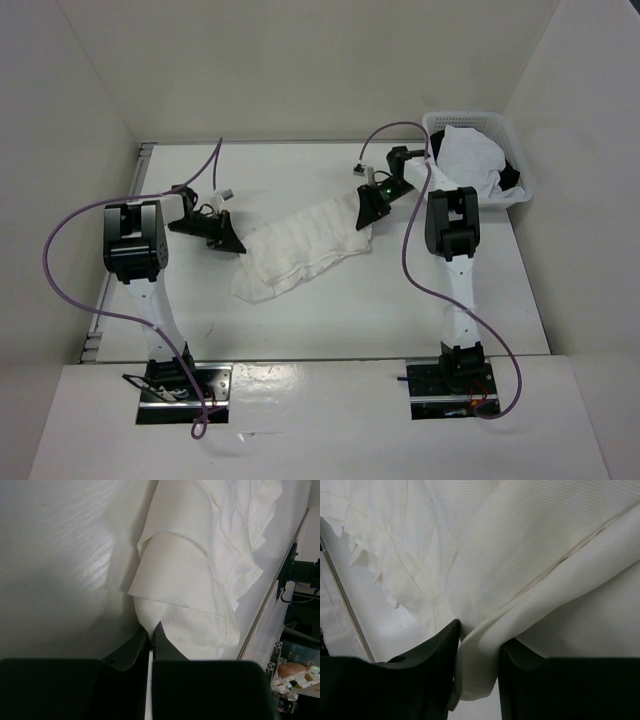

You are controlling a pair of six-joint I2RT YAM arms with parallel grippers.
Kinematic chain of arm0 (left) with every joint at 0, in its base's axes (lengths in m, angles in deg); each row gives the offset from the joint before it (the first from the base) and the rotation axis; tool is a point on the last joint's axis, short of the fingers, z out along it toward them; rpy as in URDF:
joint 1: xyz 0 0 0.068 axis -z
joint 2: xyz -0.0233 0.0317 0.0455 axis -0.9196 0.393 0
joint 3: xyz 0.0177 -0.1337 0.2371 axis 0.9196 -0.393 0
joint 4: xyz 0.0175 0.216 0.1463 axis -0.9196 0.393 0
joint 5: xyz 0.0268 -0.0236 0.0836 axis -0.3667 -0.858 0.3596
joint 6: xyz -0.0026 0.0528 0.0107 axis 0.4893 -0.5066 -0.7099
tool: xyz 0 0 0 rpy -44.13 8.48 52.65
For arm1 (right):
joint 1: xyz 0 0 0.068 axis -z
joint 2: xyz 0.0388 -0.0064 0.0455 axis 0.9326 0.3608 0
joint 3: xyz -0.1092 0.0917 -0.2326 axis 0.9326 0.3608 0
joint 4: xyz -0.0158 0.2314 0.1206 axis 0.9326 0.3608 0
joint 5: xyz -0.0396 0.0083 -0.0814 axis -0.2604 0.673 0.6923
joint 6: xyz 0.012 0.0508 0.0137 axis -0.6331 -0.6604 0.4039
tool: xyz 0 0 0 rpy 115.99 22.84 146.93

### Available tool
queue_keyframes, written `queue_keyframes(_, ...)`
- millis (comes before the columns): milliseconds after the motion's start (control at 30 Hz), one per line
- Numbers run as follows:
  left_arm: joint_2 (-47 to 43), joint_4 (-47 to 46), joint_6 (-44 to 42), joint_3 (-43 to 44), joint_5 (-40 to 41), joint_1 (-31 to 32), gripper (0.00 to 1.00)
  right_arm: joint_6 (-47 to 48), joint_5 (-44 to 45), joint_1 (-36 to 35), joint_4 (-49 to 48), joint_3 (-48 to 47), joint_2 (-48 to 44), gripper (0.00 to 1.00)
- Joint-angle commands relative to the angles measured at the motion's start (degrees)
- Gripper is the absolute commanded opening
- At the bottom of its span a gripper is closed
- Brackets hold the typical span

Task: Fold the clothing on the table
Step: Fold the skirt

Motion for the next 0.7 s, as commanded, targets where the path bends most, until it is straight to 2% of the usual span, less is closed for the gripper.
queue_keyframes(0,1.4,1.6,-3.8,1.7,-2.1,-0.6,0.0,1.0,3.8,-0.6,1.4,0.3,3.0,0.36)
queue_keyframes(133,2.1,2.1,-4.9,1.7,-4.0,-0.6,0.0,1.0,3.8,-1.2,1.4,0.3,3.0,0.19)
queue_keyframes(167,2.7,2.7,-5.5,2.2,-4.5,-0.6,0.0,1.0,3.8,-1.2,1.4,0.3,3.0,0.13)
queue_keyframes(300,5.4,4.0,-7.1,2.2,-6.8,-1.1,0.0,-1.7,6.6,-1.2,-0.4,0.3,0.8,0.0)
queue_keyframes(500,10.4,9.1,-13.6,4.7,-11.6,-1.6,0.0,-6.0,13.7,-1.2,-2.7,-1.7,-3.5,0.0)
queue_keyframes(667,13.3,10.9,-15.5,5.9,-14.0,-1.6,0.0,-10.4,26.2,-3.3,-5.2,-4.5,-8.1,0.0)
